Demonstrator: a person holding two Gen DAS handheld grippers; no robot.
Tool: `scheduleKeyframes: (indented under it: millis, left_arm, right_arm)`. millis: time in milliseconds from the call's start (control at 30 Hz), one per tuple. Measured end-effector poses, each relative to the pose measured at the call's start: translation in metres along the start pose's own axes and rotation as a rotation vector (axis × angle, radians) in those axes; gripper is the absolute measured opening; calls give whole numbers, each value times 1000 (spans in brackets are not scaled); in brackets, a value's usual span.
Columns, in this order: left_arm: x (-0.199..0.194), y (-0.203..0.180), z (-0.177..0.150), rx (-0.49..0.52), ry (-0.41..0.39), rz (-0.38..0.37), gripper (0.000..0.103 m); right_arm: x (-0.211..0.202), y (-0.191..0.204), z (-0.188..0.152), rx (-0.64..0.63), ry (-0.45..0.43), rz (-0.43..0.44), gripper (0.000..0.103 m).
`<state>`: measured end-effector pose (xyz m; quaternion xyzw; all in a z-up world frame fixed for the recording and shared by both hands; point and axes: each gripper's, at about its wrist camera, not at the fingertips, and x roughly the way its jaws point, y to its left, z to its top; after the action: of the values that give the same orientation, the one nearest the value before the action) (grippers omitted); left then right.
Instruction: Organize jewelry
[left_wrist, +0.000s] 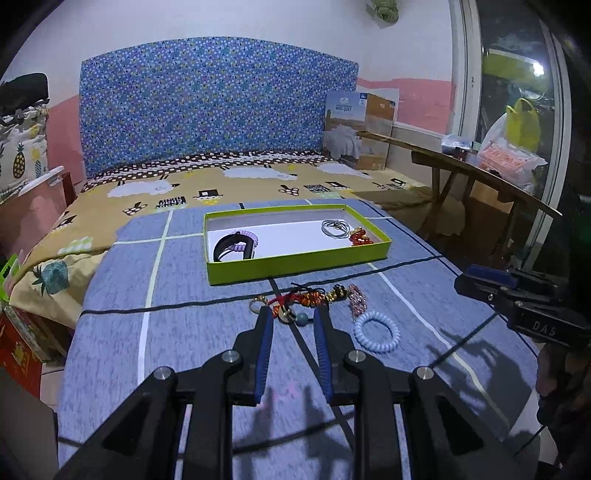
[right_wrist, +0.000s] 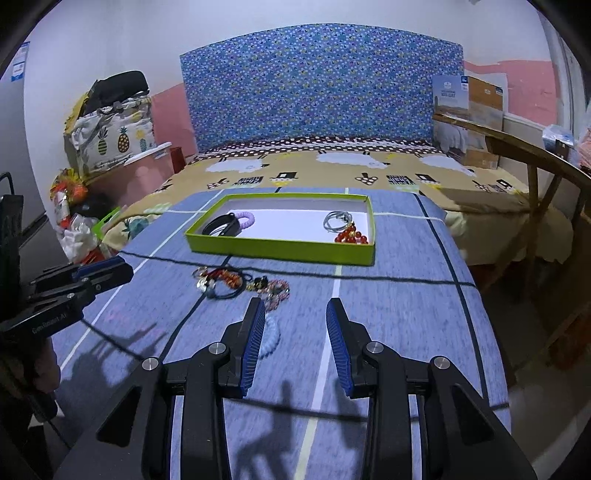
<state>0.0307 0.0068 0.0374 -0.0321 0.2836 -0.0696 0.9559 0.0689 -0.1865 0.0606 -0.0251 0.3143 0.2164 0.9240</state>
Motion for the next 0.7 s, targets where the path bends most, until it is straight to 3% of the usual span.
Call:
scheduleKeyframes:
  millis: [700]
  left_arm:
    - [-3,7,-10,-21,6,2,24]
  right_arm:
    - [0,6,-19,2,37,22,36]
